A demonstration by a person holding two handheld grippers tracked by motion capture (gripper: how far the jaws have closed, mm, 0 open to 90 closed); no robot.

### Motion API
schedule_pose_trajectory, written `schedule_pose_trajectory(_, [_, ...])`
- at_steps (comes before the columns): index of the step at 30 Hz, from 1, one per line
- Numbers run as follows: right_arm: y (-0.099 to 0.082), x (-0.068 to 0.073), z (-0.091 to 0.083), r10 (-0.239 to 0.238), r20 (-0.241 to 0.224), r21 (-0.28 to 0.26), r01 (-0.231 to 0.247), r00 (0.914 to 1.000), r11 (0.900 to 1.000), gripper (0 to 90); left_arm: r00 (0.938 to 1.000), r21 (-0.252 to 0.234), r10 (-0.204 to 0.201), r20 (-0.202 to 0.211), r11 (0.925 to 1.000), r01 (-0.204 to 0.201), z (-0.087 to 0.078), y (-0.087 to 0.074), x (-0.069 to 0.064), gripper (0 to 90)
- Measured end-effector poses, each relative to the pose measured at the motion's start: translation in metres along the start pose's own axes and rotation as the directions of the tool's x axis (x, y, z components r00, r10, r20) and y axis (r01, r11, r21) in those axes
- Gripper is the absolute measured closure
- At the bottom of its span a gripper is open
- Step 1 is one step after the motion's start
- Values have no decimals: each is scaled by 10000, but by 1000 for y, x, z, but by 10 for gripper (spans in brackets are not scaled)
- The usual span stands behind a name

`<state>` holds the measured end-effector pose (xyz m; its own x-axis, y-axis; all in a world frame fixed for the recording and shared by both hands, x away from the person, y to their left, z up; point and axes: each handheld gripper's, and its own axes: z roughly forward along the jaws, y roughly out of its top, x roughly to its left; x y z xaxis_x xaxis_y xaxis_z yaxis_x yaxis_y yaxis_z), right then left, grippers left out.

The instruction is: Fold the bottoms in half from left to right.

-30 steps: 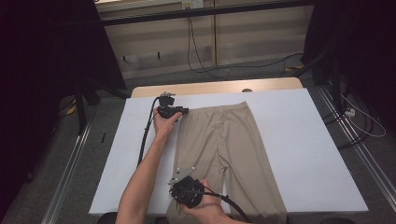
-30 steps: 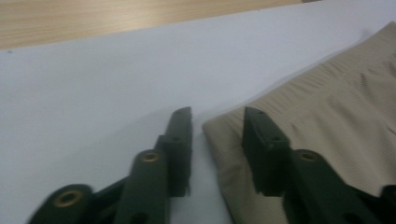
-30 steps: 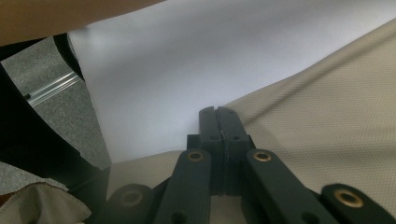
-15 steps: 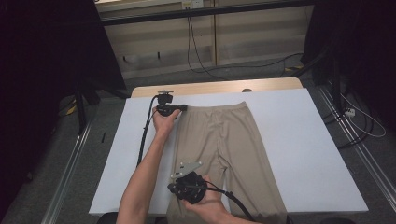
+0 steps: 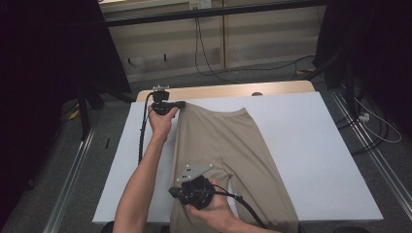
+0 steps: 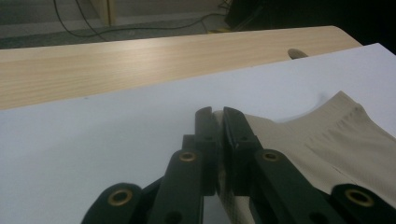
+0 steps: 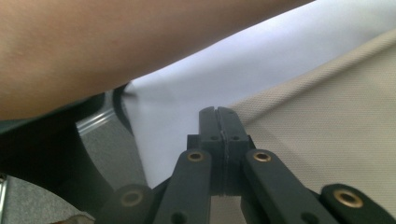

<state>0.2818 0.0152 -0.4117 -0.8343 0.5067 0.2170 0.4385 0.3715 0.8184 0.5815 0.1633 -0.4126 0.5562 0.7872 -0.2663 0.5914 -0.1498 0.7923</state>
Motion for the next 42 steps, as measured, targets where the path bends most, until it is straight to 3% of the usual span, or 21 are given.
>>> schedule_pose_trajectory(14, [19,10,-4,-18,-565,-580,-15,9984,9983,900,9989,-106,-180,-437,9998,176,-27,6,12,856])
schedule_pose_trajectory(21, [31,18,-2,-116,-854,-756,51,9963,9971,900,9962,-314,-262,-825,9992,237,-53,14,24,856])
schedule_pose_trajectory(26, [49,26,-1,-295,-1073,-997,188,9938,9948,900,9904,-317,-367,-1329,9990,328,-78,20,37,856])
schedule_pose_trajectory(29, [55,28,-1,-372,-1167,-1193,232,9925,9926,900,9891,-354,-416,-1412,9987,369,-85,21,40,855])
schedule_pose_trajectory(33, [53,30,2,-394,-1320,-1170,239,9905,9928,900,9872,-88,-295,-1568,9996,285,-82,16,41,851])
schedule_pose_trajectory(37, [39,26,3,-195,-1293,-887,80,9914,9960,900,9881,93,-282,-1511,9995,300,-68,9,37,849])
schedule_pose_trajectory(42, [30,15,-15,-46,-1041,-948,-53,9946,9955,900,9908,177,-117,-1348,9997,143,-53,10,24,848])
